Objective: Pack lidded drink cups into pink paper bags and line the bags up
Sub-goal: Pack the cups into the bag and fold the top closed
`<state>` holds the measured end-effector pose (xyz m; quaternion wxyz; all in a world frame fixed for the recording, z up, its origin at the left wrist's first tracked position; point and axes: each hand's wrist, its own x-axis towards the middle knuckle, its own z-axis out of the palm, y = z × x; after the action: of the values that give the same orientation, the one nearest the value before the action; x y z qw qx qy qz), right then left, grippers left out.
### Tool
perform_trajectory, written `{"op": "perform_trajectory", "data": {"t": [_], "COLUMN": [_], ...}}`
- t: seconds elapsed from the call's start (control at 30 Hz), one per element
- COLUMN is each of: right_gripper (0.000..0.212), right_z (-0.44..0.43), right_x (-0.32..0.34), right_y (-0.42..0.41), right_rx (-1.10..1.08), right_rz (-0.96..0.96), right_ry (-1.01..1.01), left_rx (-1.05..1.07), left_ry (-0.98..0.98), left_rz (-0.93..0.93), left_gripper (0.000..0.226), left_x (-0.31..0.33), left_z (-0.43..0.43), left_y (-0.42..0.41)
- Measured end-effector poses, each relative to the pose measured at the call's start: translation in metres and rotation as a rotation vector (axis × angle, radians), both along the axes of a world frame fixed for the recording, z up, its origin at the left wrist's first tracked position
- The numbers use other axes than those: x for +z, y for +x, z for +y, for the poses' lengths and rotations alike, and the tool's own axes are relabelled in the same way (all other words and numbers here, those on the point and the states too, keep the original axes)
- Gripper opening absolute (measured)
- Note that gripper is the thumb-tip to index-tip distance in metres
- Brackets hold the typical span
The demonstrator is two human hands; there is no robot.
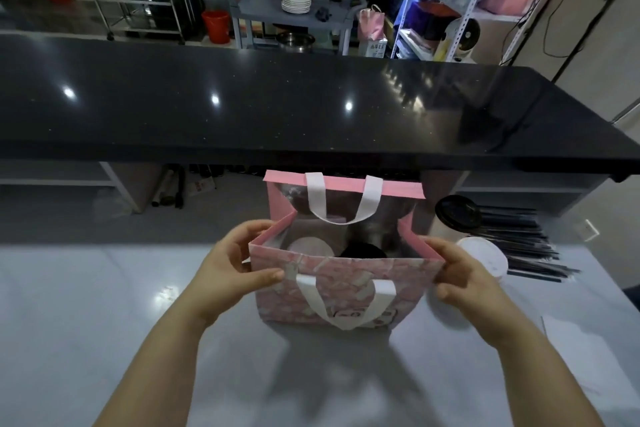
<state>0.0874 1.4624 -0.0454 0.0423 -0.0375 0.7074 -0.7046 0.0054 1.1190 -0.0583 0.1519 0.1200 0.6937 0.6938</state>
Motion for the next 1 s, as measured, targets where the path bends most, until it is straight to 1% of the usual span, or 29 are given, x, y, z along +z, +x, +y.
{"op": "perform_trajectory", "data": {"t": [0.03,0.07,0.13,0.2,0.3,0.37,0.43,0.5,0.53,0.6,0.67,0.7,0.73,0.77,0.83,0.93,1.0], "right_gripper": [0.061,0.051,0.029,0.02,0.019,0.02,0.015,0.007,0.01,0.016,0.023,0.025,0.025,0.023,0.019,0.015,0.026], "right_z": [-0.007,-0.016,-0.034,-0.047,-0.054,-0.054,-0.053,-0.052,-0.052,-0.048,-0.04,-0.035,-0.031,-0.028,-0.026,-0.027,-0.029], "right_x": [-0.006,-0.011,-0.02,-0.024,-0.028,-0.03,-0.032,-0.033,-0.034,-0.035,-0.035,-0.033,-0.031,-0.029,-0.024,-0.019,-0.019], "right_y": [0.0,-0.002,-0.005,-0.008,-0.01,-0.011,-0.012,-0.012,-0.012,-0.014,-0.025,-0.033,-0.042,-0.051,-0.068,-0.078,-0.079], "right_rx": [-0.009,-0.074,-0.274,-0.389,-0.437,-0.421,-0.402,-0.372,-0.359,-0.331,-0.346,-0.349,-0.328,-0.287,-0.222,-0.172,-0.201], "right_rz": [-0.018,-0.021,0.003,0.028,0.044,0.043,0.071,0.113,0.13,0.165,0.214,0.214,0.201,0.176,0.104,0.029,0.04], "right_ry": [-0.02,-0.04,-0.082,-0.145,-0.166,-0.158,-0.144,-0.146,-0.142,-0.103,0.045,0.108,0.118,0.073,-0.069,-0.243,-0.258], "left_rx": [0.052,0.097,0.157,0.211,0.276,0.321,0.356,0.39,0.413,0.47,0.519,0.508,0.47,0.423,0.36,0.354,0.404], "left_ry": [-0.003,0.014,0.071,0.079,0.092,0.112,0.131,0.152,0.138,0.032,-0.148,-0.222,-0.269,-0.284,-0.242,-0.077,0.003], "left_rz": [0.017,0.031,0.021,0.007,-0.006,-0.013,-0.008,0.028,0.081,0.217,0.316,0.341,0.357,0.362,0.31,0.192,0.189], "left_gripper": [0.064,0.053,0.038,0.028,0.022,0.023,0.024,0.019,0.015,0.009,0.008,0.008,0.01,0.013,0.016,0.017,0.022], "left_x": [-0.002,-0.004,-0.007,-0.007,-0.011,-0.015,-0.018,-0.019,-0.019,-0.018,-0.017,-0.015,-0.012,-0.009,-0.003,-0.001,-0.002], "left_z": [0.005,0.011,0.02,0.024,0.025,0.026,0.024,0.021,0.02,0.019,0.018,0.018,0.017,0.016,0.018,0.022,0.025], "left_y": [0.003,0.006,0.012,0.016,0.022,0.026,0.03,0.035,0.037,0.038,0.032,0.026,0.019,0.012,-0.001,-0.011,-0.013]}}
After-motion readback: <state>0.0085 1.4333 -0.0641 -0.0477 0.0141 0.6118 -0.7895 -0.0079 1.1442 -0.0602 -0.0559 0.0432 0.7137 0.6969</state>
